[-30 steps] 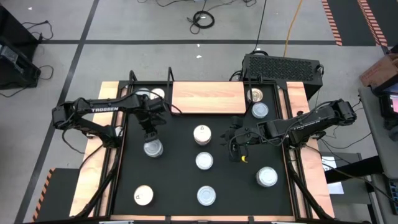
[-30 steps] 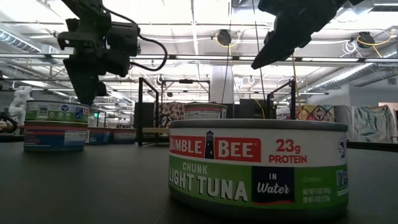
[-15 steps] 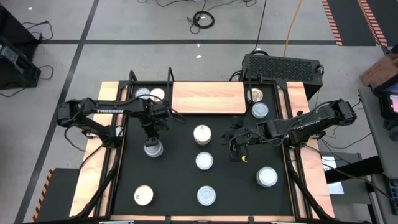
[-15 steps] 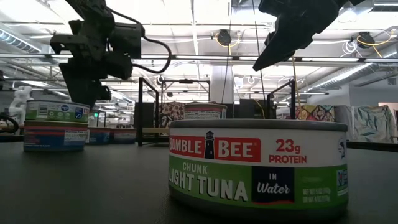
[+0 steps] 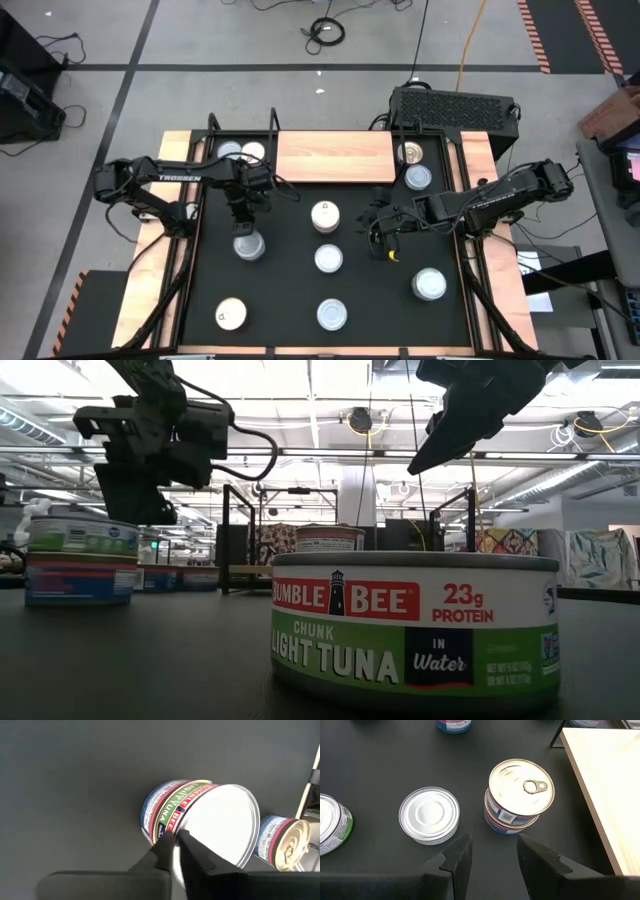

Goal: Stack canned seafood by type on shelf
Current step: Put the middle left green tuna can on the shelf

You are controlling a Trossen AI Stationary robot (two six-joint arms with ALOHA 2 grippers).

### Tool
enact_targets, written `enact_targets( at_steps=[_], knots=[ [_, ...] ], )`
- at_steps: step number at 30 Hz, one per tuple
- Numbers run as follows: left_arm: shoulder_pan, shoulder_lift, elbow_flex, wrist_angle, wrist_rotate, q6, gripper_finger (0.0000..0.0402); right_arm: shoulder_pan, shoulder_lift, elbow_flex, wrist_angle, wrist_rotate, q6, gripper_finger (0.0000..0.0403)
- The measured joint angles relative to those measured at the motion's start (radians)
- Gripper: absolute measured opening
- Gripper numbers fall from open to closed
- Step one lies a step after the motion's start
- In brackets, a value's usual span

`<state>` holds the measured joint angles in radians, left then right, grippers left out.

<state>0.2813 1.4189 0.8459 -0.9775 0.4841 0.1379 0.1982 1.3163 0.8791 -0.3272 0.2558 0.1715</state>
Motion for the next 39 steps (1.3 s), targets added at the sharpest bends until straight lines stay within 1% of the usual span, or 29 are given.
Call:
enact_targets(
  at_steps=[1,5,13,17,25,29,34,39],
  knots=[
    [0.0,0.0,0.0,0.0,0.004,0.0,0.0007,0.0,0.0,0.0,0.0,0.0,0.0,0.0148],
    [0.0,0.001,0.009,-0.008,0.01,-0.001,0.0006,0.0,0.0,0.0,0.0,0.0,0.0,0.0148],
    [0.002,0.006,0.078,-0.006,0.043,-0.026,0.0005,0.0,0.0,0.0,0.001,0.0,0.0,0.0148],
    [0.009,0.005,0.103,-0.007,0.108,-0.028,0.0005,0.0,0.0,0.0,0.001,0.0,0.0,0.0148],
    [0.02,0.005,0.111,0.034,0.171,-0.032,0.0001,0.0,0.0,0.0,0.0,0.0,0.001,0.0148],
    [0.02,0.004,0.112,0.09,0.228,-0.087,0.0001,0.0,0.0,0.0,0.0,0.0,0.007,0.0148],
    [0.02,0.003,0.144,0.109,0.232,-0.167,0.0,0.0,0.0,0.0,0.0,0.0,0.011,0.0148],
    [0.019,0.003,0.19,0.23,0.224,-0.285,0.0,0.0,0.0,0.0,0.001,0.0,0.011,0.0148]
  ],
)
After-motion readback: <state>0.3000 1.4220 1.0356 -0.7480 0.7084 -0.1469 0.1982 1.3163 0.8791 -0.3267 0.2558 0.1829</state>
